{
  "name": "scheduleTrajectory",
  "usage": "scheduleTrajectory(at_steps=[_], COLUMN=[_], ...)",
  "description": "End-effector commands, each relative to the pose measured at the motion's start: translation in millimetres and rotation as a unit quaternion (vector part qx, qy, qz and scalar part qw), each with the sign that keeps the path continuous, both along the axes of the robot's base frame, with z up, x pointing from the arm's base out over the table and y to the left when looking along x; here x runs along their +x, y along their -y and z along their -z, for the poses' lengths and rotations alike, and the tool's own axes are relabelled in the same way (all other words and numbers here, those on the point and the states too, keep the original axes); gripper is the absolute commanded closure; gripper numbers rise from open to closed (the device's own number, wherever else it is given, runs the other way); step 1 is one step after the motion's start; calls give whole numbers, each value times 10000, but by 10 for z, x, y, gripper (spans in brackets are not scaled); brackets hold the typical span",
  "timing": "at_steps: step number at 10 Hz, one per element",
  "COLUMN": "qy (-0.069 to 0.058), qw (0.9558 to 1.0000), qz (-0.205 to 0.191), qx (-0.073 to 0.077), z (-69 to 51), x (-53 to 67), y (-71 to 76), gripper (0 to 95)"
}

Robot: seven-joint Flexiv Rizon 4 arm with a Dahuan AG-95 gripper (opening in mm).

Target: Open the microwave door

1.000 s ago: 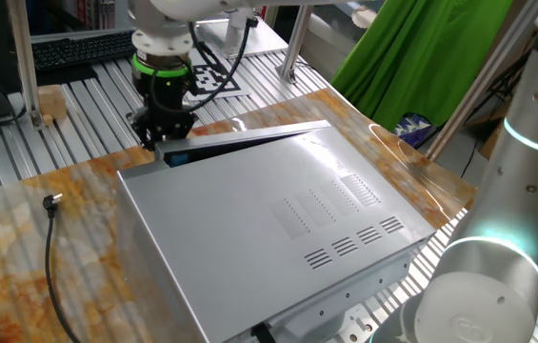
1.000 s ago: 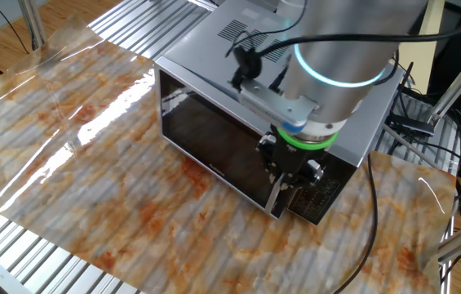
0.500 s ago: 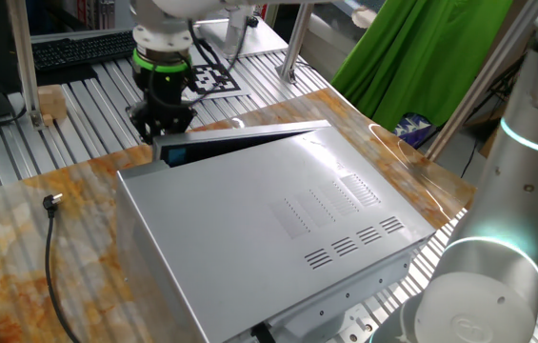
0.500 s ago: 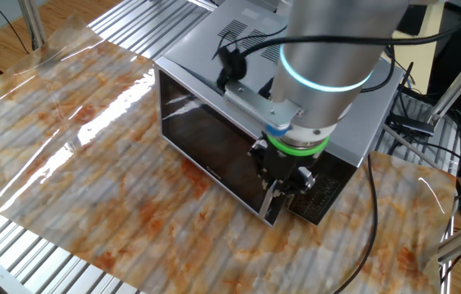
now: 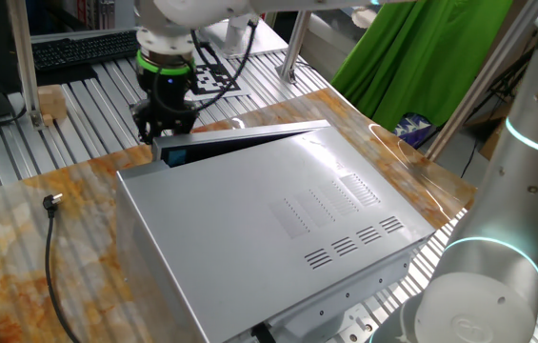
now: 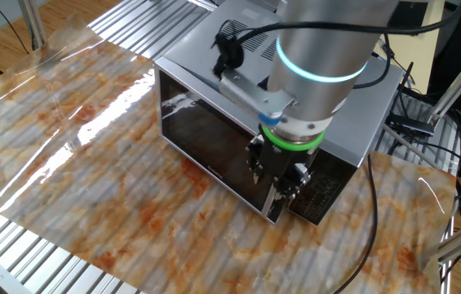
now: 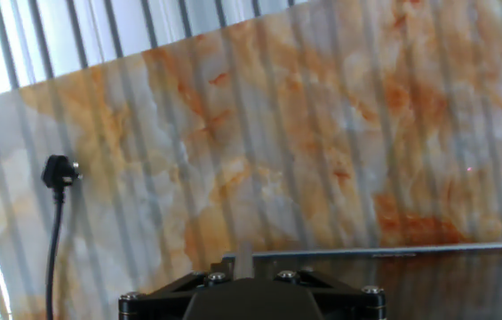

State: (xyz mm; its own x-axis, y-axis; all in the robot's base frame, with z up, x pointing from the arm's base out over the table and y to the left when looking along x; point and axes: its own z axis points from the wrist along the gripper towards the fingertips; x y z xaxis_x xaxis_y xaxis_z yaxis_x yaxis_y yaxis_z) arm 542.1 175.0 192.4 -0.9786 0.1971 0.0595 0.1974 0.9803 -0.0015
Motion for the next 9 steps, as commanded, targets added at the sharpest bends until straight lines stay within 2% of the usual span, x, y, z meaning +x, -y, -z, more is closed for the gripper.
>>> scheduleTrajectory(at_steps=[1,5,6,9], qy=[12,9,9,6], qw=[10000,10000,10000,9995], qz=[-19,-39,-48,-320], qx=[2,20,20,33], z=[22,20,18,-6], x=[65,224,234,373], y=[13,96,102,313], gripper=[570,570,570,570])
